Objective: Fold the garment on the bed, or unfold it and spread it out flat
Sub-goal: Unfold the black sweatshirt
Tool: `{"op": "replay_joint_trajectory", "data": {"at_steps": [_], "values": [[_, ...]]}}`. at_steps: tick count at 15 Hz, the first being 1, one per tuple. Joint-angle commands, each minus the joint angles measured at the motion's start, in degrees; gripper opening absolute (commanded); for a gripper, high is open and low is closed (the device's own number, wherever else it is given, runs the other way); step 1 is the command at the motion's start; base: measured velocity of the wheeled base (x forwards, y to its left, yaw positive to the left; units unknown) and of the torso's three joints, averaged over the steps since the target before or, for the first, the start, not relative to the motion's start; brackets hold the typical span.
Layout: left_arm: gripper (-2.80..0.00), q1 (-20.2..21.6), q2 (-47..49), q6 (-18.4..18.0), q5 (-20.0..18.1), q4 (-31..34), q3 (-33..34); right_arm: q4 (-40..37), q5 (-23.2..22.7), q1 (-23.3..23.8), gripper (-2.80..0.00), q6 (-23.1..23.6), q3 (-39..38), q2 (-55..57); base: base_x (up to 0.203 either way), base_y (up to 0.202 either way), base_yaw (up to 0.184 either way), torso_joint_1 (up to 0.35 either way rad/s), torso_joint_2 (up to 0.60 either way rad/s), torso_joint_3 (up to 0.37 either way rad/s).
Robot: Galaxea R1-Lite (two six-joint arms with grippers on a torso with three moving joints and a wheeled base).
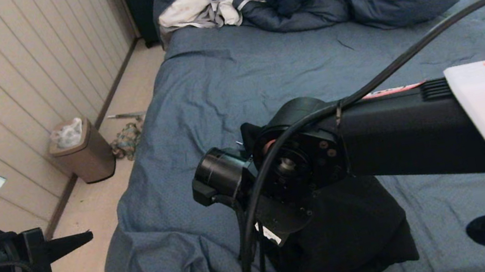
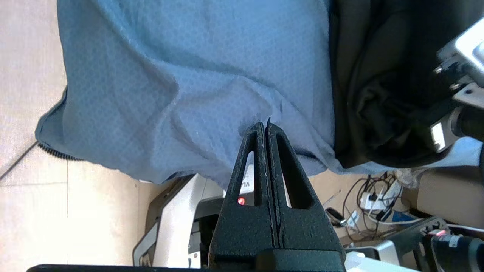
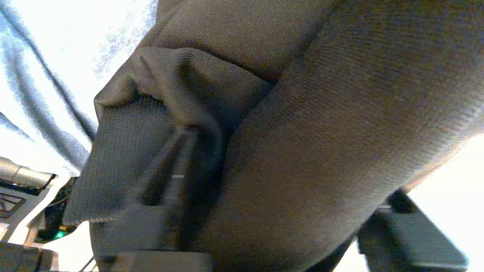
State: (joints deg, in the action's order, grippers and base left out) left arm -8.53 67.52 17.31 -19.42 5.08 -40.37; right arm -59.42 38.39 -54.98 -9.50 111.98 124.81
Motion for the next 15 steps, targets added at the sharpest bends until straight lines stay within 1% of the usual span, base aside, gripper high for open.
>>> {"op": "replay_joint_trajectory", "data": {"at_steps": [1, 4, 6, 7, 9, 11, 12, 15], "values": [[-2.8, 0.01, 0.06, 0.09, -0.09, -0.16, 0.55, -0.63, 0.2, 0.05, -2.8, -0.1, -0.27, -0.18, 0.0, 0.0, 0.0, 0.0, 0.0, 0.0], [-2.8, 0.01, 0.24, 0.09, -0.3, -0.07, 0.72, -1.23, 0.28, 0.12, -2.8, -0.95, -0.36, -1.43, 0.0, 0.0, 0.0, 0.0, 0.0, 0.0], [-2.8, 0.01, 0.49, 0.09, -1.24, -0.07, 0.39, -1.23, 0.48, 0.49, -2.8, -1.3, -0.8, -4.15, 0.0, 0.0, 0.0, 0.0, 0.0, 0.0], [-2.8, -0.08, 0.51, 0.0, -1.51, -0.07, 0.2, -1.23, 0.58, 1.48, -2.8, -1.68, -1.03, -6.8, 0.0, 0.0, 0.0, 0.0, 0.0, 0.0], [-2.8, -1.27, 2.32, -0.01, -1.46, -0.2, -0.28, -1.23, 0.64, 5.4, -2.8, -2.0, -1.5, -12.31, 0.0, 0.0, 0.0, 0.0, 0.0, 0.0], [-2.8, -2.3, 4.27, 0.09, -1.41, -0.5, -1.28, -1.18, 0.61, 10.65, -2.8, -1.85, -3.75, -17.05, 0.0, 0.0, 0.0, 0.0, 0.0, 0.0], [-2.8, -3.6, 5.1, 0.15, -1.25, -0.46, -1.93, -1.05, 0.58, 14.04, -2.8, -1.84, -6.72, -19.79, 0.0, 0.0, 0.0, 0.0, 0.0, 0.0], [-2.8, -7.98, 7.2, 0.43, 0.24, -0.45, -3.34, 0.49, 0.07, 21.64, -2.8, -1.91, -16.72, -27.53, 0.0, 0.0, 0.0, 0.0, 0.0, 0.0]]}}
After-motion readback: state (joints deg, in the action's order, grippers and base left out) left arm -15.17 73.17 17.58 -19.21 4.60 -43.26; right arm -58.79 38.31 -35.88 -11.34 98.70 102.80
